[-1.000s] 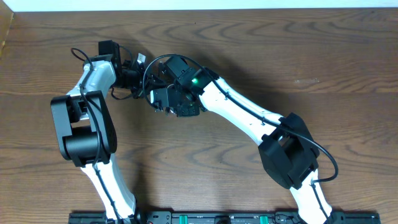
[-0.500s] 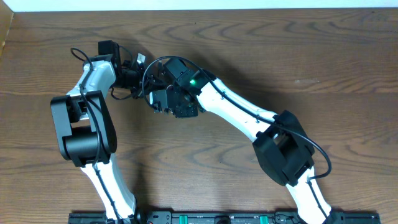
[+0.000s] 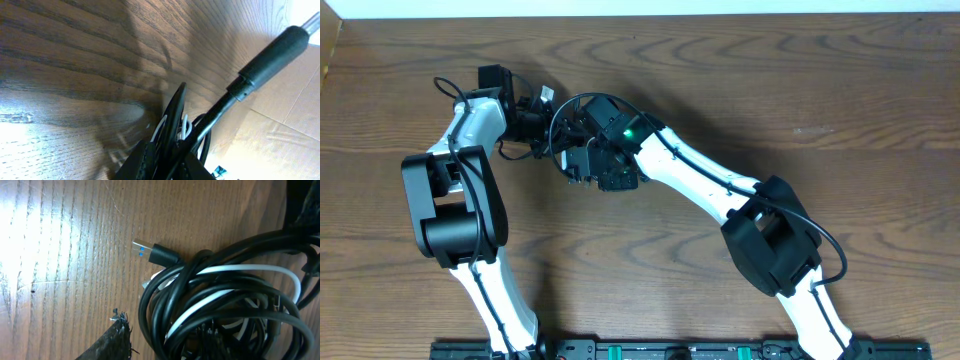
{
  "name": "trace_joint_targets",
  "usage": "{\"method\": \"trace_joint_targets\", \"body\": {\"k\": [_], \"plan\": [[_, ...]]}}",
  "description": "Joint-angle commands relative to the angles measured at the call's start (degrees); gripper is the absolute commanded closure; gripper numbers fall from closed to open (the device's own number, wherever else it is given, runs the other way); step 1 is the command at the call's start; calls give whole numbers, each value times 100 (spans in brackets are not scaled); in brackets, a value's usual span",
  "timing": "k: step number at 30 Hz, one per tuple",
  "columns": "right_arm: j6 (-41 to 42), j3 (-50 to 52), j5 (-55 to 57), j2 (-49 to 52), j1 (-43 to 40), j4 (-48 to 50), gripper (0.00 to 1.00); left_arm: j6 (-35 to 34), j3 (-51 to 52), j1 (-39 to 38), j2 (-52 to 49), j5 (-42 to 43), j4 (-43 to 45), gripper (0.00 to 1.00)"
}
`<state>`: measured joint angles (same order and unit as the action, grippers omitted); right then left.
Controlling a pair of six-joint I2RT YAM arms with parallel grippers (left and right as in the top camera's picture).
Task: Untangle cables
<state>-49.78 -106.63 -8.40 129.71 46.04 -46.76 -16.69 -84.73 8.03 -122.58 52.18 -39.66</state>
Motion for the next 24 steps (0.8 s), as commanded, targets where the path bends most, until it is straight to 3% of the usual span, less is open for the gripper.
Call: {"method": "trace_joint_targets", "body": {"k": [1,10,14,24], "plan": [[-17,74,-122,85,63,57,60,31,20,-9,11,68,-22,77],[-15,79,-122,85,74,74,97,31,20,-9,11,68,-24,56],[4,79,-122,85,79,72,98,31,20,-9,11,68,-24,44],[221,-28,-898,-81,55,46,99,35,20,-9,11,66,-20,30]]}}
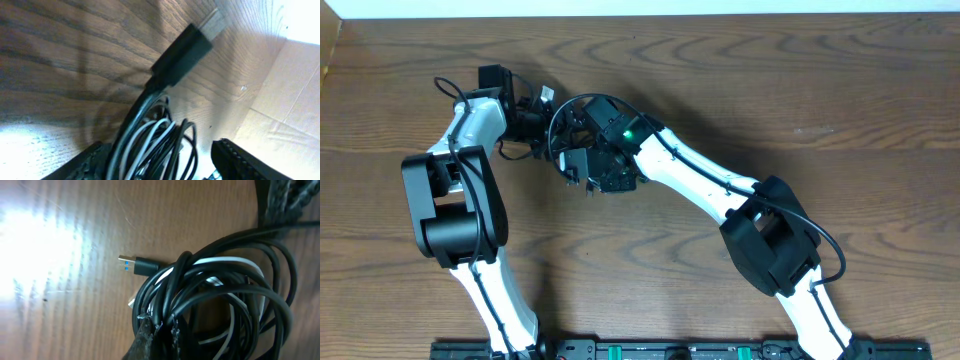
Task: Untangle cables
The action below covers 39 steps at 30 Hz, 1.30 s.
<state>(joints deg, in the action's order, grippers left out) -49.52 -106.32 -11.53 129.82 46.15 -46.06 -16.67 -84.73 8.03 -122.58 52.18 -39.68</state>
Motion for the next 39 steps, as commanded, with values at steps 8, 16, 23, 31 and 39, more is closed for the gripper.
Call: {"method": "trace_joint_targets", "body": {"k": [8,16,23,31,39], "plan": [[1108,-155,-1849,-328,-363,-149,99,52,20,-50,11,68,-35,32],[1788,-295,-3740,-361,-1272,-83,99,131,20,-83,11,66,-35,27],[2957,-341,-4546,-361,-1891,284,99,929,17,227,11,789,-173,10],[4800,-341,-4542,-361,-2157,1141,99,3265,17,450,13,2538,-702,12],[5213,-339,-3941,-356,-2157,1167,99,3978,17,684,22,3067,-1062,14]]}}
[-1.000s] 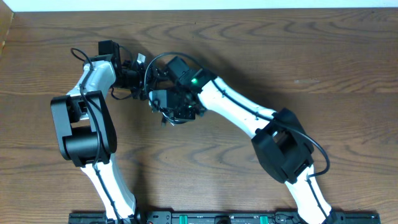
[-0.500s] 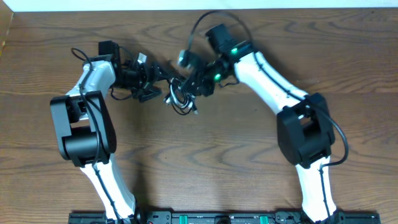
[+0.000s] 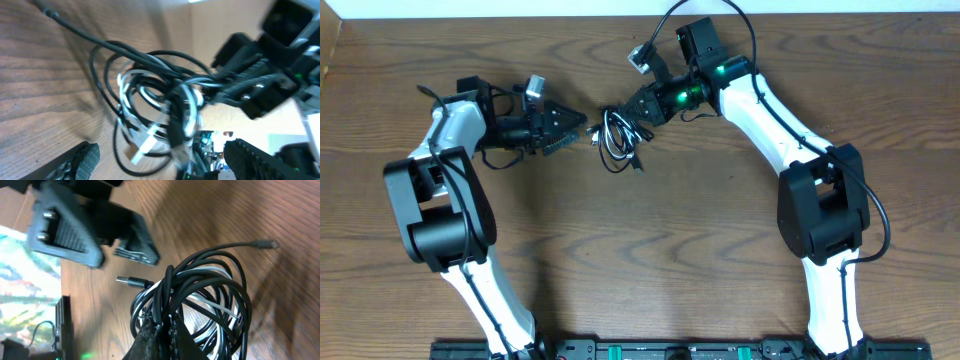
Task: Untangle cables
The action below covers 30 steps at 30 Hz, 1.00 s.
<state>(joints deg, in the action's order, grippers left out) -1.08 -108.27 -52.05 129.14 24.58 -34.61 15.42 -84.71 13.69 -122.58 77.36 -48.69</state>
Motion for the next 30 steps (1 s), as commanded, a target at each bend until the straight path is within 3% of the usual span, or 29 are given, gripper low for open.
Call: {"method": "trace_joint_targets", "body": {"k": [1,4,14,16,17,18,19,22,26,30], "plan": [[404,-144,109,-289,0,33,99,940,15,103,22,549,-236,14],[553,-144,103,-289,9,57,99,1290,15,-48,22,452,-330,15],[553,-144,-487,-289,63,59,99,1296,15,-767,22,293,0,18],[551,-144,-546,-289,63,61,99,1298,15,-822,20,267,39,32],[551,-144,-562,-289,63,59,99,1298,15,-833,20,247,70,45],[549,-144,-612,-289,63,59,99,1290,15,-839,20,208,94,73],[511,-144,-772,-289,63,61,99,1213,15,-837,20,52,127,93],[365,-144,-955,-291,-7,66,99,636,15,-761,20,-396,341,93],[363,-144,-1167,-291,-251,105,99,-732,15,-573,20,-1569,750,93],[363,-144,-1178,-291,-579,-33,99,-1414,15,-404,20,-2369,811,93]]}}
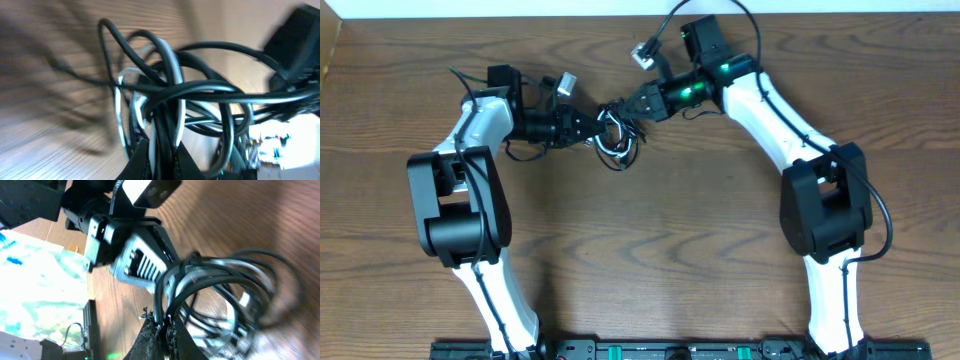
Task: Untangle cables
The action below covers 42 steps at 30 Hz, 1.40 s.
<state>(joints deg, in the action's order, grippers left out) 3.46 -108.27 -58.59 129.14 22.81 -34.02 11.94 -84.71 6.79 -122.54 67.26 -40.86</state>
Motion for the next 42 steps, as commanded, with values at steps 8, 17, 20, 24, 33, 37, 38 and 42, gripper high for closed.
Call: {"method": "trace_joint_targets", "body": {"k": [8,17,20,24,33,37,38,42], "plan": [[-308,-144,-518,-291,-916,-595,99,-1742,15,431,15,-2024,28,93],[-1145,-164,-345,-293,-612,-874,84,-1692,15,205,15,-2006,94,93],[-1729,-374,2,-295,-260,-955,80,-1641,15,111,15,-1759,118,93],[-2391,-785,931,-310,232,-1259,77,-1460,15,111,15,-1305,118,93],[-3886,-1016,4330,-313,1558,-1526,80,-1462,15,109,15,-1241,114,93],[-4568,-997,4839,-313,1851,-1521,74,-1467,15,111,17,-1220,111,93],[-4682,-984,4970,-313,1891,-1504,74,-1478,15,111,15,-1220,114,93],[-4909,-979,5233,-310,1923,-1491,73,-1480,15,109,15,-1220,114,92]]}}
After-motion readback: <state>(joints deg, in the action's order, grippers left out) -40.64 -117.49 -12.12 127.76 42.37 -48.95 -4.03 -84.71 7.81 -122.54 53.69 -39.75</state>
